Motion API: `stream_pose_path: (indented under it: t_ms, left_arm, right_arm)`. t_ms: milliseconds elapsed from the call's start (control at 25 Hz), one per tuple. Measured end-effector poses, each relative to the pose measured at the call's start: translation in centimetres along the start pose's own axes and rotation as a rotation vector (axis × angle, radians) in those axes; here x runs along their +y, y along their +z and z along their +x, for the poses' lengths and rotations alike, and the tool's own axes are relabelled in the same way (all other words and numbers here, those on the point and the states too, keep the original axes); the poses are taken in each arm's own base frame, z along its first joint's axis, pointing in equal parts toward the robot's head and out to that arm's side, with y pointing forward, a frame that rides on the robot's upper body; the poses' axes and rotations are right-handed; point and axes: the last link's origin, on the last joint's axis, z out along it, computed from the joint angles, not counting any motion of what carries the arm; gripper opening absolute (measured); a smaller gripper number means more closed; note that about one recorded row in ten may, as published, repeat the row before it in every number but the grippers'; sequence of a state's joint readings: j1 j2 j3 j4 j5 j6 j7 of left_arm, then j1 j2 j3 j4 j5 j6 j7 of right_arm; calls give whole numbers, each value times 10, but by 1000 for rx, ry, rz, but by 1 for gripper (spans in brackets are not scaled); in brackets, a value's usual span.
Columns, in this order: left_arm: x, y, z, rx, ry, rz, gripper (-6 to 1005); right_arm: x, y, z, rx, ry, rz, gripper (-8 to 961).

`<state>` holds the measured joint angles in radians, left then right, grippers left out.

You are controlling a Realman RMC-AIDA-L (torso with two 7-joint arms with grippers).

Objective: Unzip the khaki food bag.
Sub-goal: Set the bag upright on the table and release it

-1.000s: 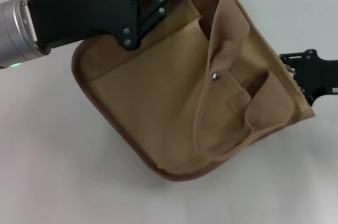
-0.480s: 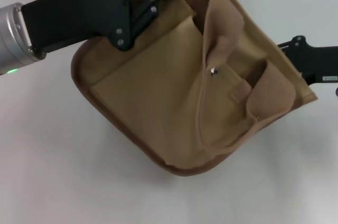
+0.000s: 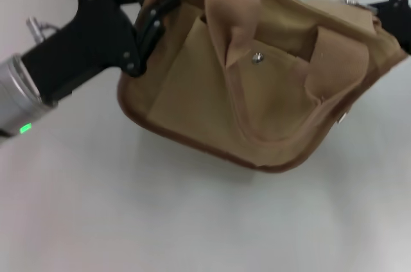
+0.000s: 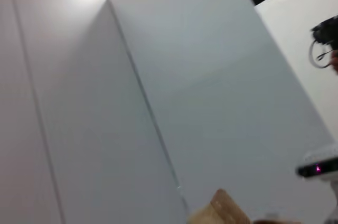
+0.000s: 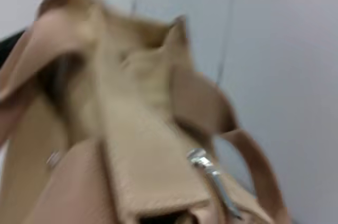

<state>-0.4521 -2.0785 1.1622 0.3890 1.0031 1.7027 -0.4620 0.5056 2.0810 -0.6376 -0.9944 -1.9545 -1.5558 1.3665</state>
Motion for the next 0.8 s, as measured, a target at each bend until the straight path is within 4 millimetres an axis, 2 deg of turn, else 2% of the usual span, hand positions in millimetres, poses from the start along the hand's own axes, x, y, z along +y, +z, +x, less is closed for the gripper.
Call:
stream_pose_path:
  t_ms: [240, 280, 360, 400, 640, 800]
  left_arm:
    - [23, -18, -19, -57, -48, 67, 109]
    - [32, -22, -26, -92, -74, 79, 109]
    - [35, -24, -29, -108, -81, 84, 109]
    - [40, -27, -32, -129, -83, 90, 109]
    - [50, -36, -35, -158, -98, 96, 110]
    - [53, -44, -36, -171, -101, 115, 111]
  right_arm:
    - [-15, 13, -8, 8, 59, 69, 138]
    - [-19, 22, -9, 20, 57, 89, 128]
    - [-21, 26, -11, 23, 54, 93, 107]
    - [-24, 36, -15, 22, 51, 97, 97]
    - [-25, 52, -20, 17, 87, 73, 76]
    - [-22, 54, -10, 50, 125, 76, 63]
